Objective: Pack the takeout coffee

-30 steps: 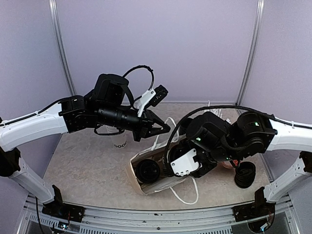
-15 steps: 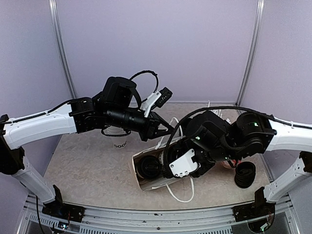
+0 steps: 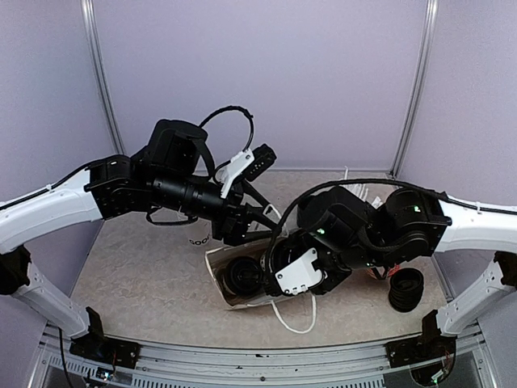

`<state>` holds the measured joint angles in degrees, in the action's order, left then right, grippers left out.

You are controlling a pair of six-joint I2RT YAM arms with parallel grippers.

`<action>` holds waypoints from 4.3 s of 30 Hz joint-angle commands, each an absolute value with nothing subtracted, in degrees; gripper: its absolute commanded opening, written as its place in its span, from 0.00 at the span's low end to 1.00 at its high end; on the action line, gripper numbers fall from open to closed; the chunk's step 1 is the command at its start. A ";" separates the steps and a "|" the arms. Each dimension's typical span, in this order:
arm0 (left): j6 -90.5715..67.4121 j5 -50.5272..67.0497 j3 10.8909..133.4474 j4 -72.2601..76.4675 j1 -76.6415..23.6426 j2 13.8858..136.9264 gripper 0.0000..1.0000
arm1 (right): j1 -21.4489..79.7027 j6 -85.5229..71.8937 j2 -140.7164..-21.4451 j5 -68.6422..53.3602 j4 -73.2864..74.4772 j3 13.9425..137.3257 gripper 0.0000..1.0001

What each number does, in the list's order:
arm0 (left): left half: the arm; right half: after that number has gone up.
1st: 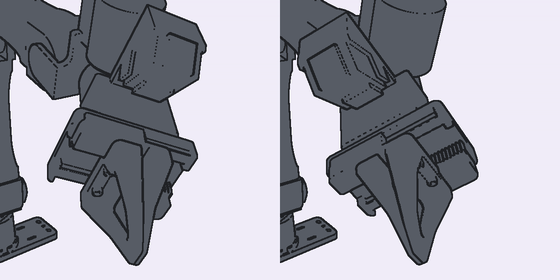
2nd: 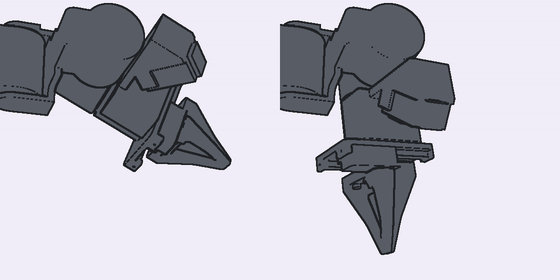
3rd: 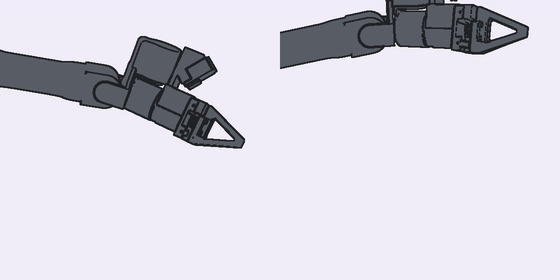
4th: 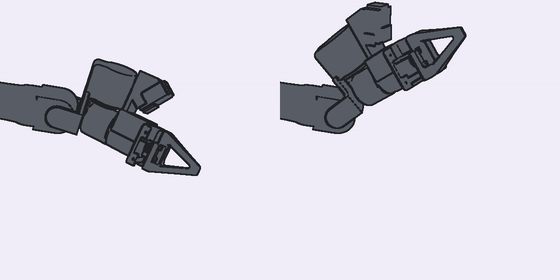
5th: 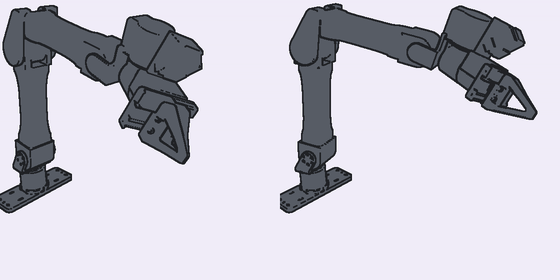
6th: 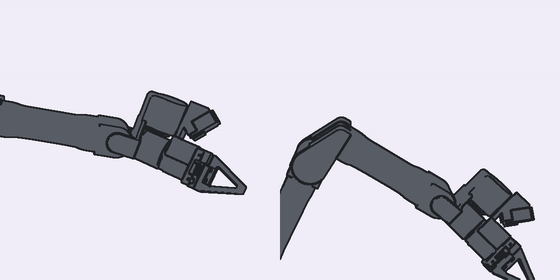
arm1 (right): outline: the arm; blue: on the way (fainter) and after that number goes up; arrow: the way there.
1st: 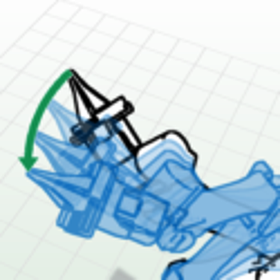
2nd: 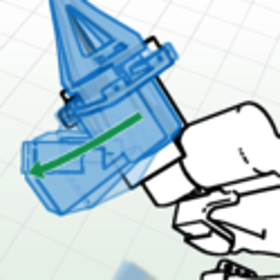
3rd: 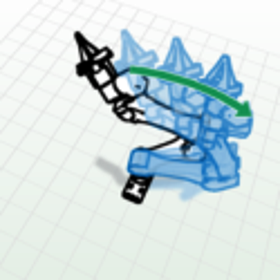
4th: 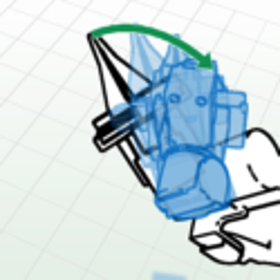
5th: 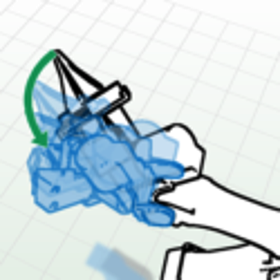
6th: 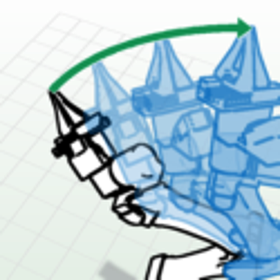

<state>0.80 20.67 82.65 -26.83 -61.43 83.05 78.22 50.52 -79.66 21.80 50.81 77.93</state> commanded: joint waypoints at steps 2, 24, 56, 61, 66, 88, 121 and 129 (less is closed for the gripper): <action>6.24 16.83 83.53 -29.73 -61.26 77.21 0.68 | 78.40 49.42 -79.94 23.75 52.75 77.79 0.36; -5.17 0.26 78.26 -29.21 -50.98 91.31 0.58 | 78.40 52.64 -77.80 22.91 47.09 71.28 0.36; 1.49 3.28 88.13 -30.71 -48.38 114.43 0.53 | 74.41 52.47 -77.51 24.45 41.83 66.34 0.36; 2.72 4.40 88.07 -30.76 -48.34 115.00 0.51 | 73.83 52.60 -77.86 24.10 41.20 65.91 0.36; 3.16 6.22 87.65 -30.09 -48.27 115.22 0.49 | 72.95 53.12 -78.51 23.46 40.44 65.67 0.36; 3.70 6.72 87.06 -30.48 -46.88 115.53 0.49 | 71.90 51.03 -74.87 21.29 47.85 67.65 0.33; 7.61 10.90 89.19 -30.30 -47.72 116.72 0.48 | 72.08 53.60 -73.73 23.50 53.48 65.24 0.31; 8.80 14.04 89.29 -29.49 -48.83 117.08 0.48 | 71.46 53.96 -73.38 26.87 46.85 64.11 0.31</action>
<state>7.20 11.53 87.61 -30.46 -47.79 115.96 72.29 53.78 -74.76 24.49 51.03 64.58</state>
